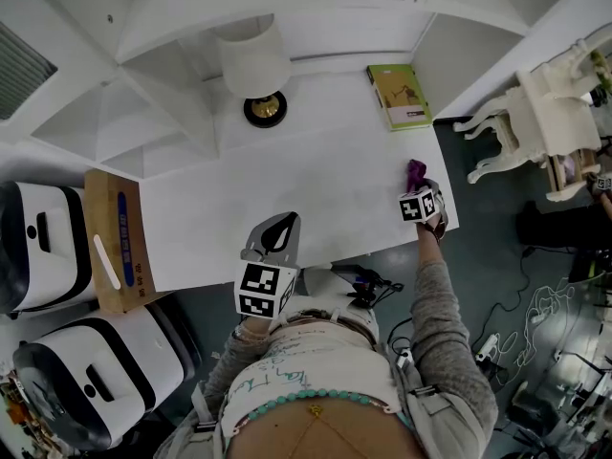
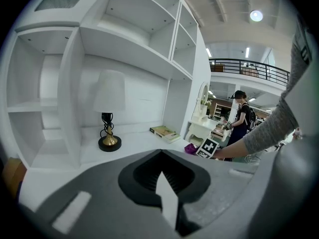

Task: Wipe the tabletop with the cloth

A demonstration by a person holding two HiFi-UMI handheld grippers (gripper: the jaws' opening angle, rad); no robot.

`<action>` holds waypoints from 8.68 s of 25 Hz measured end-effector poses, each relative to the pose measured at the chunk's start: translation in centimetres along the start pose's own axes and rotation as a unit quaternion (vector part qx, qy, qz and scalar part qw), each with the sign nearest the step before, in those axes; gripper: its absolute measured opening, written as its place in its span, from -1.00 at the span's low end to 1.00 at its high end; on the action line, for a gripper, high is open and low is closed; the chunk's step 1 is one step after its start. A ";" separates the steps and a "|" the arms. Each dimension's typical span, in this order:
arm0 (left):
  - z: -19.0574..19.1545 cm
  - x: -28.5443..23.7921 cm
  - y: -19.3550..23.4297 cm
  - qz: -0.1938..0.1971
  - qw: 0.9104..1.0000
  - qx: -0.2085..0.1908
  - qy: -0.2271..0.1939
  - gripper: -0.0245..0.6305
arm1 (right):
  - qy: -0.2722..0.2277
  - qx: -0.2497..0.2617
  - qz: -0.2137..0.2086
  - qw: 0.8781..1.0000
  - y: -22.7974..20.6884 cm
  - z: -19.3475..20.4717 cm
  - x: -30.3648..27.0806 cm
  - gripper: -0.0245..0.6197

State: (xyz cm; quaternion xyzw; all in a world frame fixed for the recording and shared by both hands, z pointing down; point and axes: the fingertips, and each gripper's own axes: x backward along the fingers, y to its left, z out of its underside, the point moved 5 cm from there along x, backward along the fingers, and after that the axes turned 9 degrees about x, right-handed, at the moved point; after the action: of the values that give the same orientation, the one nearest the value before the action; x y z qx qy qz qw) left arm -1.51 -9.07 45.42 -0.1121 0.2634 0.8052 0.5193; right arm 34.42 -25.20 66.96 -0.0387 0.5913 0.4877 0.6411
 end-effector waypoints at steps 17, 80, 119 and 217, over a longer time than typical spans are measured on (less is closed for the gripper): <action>0.2 2.3 1.5 0.004 1.000 -0.004 -0.002 -0.92 | -0.007 0.007 -0.008 1.000 3.6 -2.0 1.8 -0.71; 1.5 9.5 6.2 0.003 0.999 0.015 -0.029 -0.92 | -0.039 0.051 -0.042 0.997 14.8 -8.0 7.3 -0.71; 1.7 11.5 8.6 0.001 0.999 0.025 -0.037 -0.92 | -0.062 0.059 -0.065 0.994 20.0 -11.4 9.6 -0.71; 6.7 23.6 17.4 -0.089 0.991 0.077 -0.062 -0.92 | -0.153 0.139 -0.140 0.968 37.3 -22.9 17.9 -0.71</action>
State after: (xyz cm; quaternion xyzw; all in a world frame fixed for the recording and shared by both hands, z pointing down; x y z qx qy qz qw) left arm -26.70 7.26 45.65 -0.0447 0.2809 0.7388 0.6110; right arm -10.23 -9.73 65.60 0.0433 0.5372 0.3065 0.7846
